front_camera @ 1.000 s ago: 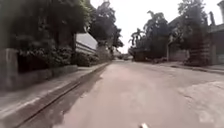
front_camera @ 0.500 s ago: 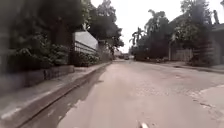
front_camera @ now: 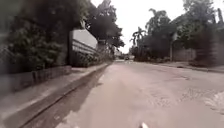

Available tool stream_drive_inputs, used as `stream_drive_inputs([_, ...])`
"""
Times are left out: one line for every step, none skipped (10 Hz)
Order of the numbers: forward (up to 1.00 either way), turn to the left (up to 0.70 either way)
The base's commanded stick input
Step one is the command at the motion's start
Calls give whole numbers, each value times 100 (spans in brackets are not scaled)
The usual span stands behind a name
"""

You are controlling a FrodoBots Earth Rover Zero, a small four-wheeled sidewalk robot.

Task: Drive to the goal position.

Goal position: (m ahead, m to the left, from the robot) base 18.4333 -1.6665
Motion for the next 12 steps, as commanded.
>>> stream_drive_inputs([70,0])
stream_drive_inputs([70,0])
stream_drive_inputs([70,0])
stream_drive_inputs([70,0])
stream_drive_inputs([70,0])
stream_drive_inputs([70,0])
stream_drive_inputs([70,0])
stream_drive_inputs([70,0])
stream_drive_inputs([70,0])
stream_drive_inputs([70,0])
stream_drive_inputs([70,0])
stream_drive_inputs([70,0])
